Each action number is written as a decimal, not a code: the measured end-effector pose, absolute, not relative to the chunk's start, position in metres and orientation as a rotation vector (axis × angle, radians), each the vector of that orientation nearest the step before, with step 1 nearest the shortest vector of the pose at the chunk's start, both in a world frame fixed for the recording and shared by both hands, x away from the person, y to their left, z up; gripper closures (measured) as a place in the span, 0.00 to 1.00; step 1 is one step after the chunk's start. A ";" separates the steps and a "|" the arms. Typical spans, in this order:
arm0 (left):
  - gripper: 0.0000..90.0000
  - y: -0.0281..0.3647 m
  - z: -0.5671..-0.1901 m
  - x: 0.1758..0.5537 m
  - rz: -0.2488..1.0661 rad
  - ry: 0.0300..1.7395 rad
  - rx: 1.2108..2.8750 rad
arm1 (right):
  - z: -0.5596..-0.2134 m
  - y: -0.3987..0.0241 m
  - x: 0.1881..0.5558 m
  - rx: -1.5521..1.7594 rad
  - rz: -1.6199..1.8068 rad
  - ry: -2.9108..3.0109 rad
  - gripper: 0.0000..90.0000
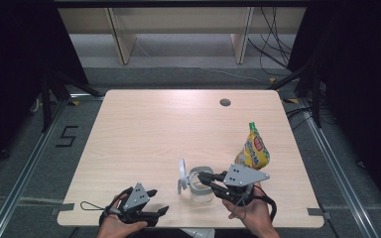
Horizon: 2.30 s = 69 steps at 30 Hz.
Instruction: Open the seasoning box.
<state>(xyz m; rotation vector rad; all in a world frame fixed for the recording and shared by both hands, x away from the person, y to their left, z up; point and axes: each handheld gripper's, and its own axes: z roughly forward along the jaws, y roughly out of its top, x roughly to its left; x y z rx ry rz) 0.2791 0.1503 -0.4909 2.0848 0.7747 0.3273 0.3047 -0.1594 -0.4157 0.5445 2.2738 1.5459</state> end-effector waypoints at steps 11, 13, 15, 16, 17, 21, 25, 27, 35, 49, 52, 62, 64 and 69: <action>0.28 0.144 -0.494 0.276 0.360 0.795 2.080 | -0.445 -0.220 0.287 0.753 1.489 2.264 0.73; 0.28 0.144 -0.494 0.276 0.362 0.793 2.082 | -0.448 -0.230 0.283 0.792 1.444 2.248 0.70; 0.28 0.144 -0.493 0.276 0.354 0.797 2.093 | -0.450 -0.239 0.280 0.832 1.398 2.216 0.68; 0.28 0.144 -0.493 0.277 0.352 0.792 2.095 | -0.452 -0.243 0.280 0.852 1.404 2.211 0.68; 0.28 0.144 -0.494 0.276 0.353 0.795 2.095 | -0.453 -0.248 0.280 0.859 1.391 2.173 0.67; 0.28 0.141 -0.496 0.277 0.359 0.801 2.097 | -0.457 -0.260 0.280 0.925 1.344 2.159 0.63; 0.28 0.141 -0.496 0.277 0.355 0.784 2.099 | -0.461 -0.268 0.281 0.997 1.313 2.150 0.60; 0.28 0.141 -0.496 0.277 0.351 0.788 2.100 | -0.462 -0.271 0.281 1.060 1.300 2.135 0.57; 0.27 0.141 -0.498 0.279 0.363 0.782 2.115 | -0.466 -0.284 0.291 1.122 1.245 2.023 0.43; 0.27 0.138 -0.501 0.280 0.342 0.794 2.113 | -0.469 -0.274 0.323 1.119 1.221 1.926 0.28; 0.27 0.138 -0.500 0.280 0.336 0.795 2.129 | -0.468 -0.273 0.329 1.135 1.226 1.915 0.28; 0.27 0.138 -0.501 0.280 0.342 0.789 2.119 | -0.465 -0.266 0.340 1.121 1.263 1.875 0.49; 0.27 0.138 -0.501 0.280 0.343 0.790 2.122 | -0.464 -0.268 0.342 1.108 1.260 1.881 0.51; 0.27 0.136 -0.501 0.279 0.336 0.788 2.106 | -0.460 -0.275 0.343 1.082 1.268 1.929 0.56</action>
